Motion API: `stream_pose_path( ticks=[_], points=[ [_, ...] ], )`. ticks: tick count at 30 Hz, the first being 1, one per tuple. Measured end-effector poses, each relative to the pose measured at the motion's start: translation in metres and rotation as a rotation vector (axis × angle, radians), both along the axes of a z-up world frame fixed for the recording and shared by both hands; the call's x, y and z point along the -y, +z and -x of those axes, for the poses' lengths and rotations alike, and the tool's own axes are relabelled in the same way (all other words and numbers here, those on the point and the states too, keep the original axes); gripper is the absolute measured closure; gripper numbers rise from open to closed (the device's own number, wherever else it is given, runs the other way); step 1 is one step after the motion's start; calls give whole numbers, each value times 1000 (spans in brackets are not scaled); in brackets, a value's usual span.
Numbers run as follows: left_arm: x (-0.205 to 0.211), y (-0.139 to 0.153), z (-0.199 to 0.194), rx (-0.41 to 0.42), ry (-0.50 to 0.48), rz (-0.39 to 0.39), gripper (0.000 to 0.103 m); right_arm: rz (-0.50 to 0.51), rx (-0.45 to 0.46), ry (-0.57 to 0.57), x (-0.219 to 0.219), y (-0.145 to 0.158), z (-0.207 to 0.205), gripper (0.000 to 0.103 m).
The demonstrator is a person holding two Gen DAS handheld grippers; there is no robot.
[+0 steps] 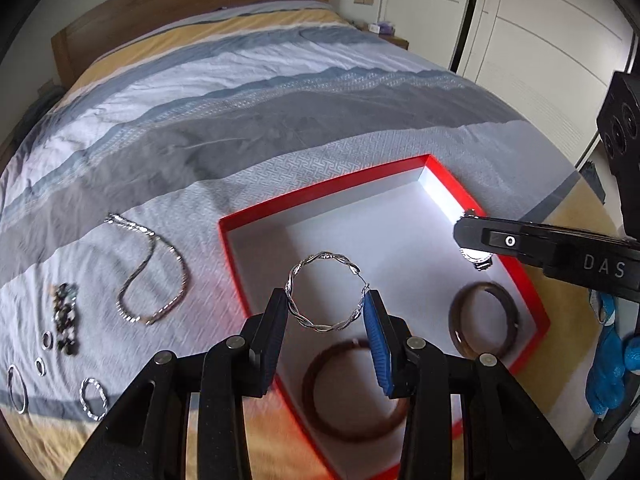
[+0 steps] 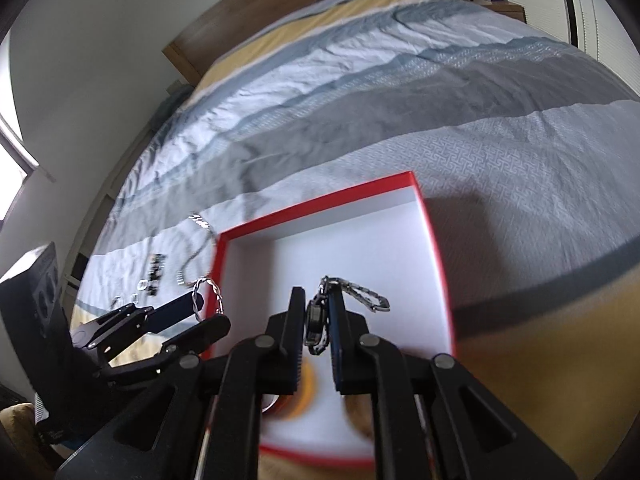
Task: Organize jewelry
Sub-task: 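Carry the silver hoop and the watch over the red box with both tools, then open the left tool and the right tool to release hoop and watch in the box, then withdraw both tools from the box toward the remaining rings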
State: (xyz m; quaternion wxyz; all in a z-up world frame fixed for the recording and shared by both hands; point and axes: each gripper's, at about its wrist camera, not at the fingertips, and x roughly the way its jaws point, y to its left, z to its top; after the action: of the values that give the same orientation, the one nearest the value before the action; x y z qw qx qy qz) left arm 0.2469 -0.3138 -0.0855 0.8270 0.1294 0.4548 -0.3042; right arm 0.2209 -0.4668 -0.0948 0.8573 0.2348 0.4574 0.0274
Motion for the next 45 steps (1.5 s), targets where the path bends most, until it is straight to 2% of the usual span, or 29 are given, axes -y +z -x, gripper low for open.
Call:
stream_pose_path(
  ticks=[8,11,16,26,31,34,38,43,45],
  points=[
    [17,-36,-22,-37,-6,-62,65,83,-71,29,6,-32,-31,92],
    [22,-40,-22,-35,-18,-69,65,132,-80,56,1,-34,-34,92],
    [30,-50,-25,-32,-15,-106,63,292,-136,94,-8,-37,-38,92],
    [32,-50,-31,-45,-17,-102,61,360,-193,145,-7,-34,-31,91],
    [32,-43,-23,-57,-21,-85,45,383,-203,144,-8,-28,-16,88],
    [27,-36,-16,-47,-11,-84,44,347,-179,136,-4,-17,1,88],
    [15,-20,-8,-34,8,-59,44,316,-137,107,3,3,27,78],
    [-4,11,14,-7,21,19,44,292,-78,60,2,35,60,77],
    [-12,23,26,4,16,19,44,289,-53,55,-2,48,68,76]
  ],
)
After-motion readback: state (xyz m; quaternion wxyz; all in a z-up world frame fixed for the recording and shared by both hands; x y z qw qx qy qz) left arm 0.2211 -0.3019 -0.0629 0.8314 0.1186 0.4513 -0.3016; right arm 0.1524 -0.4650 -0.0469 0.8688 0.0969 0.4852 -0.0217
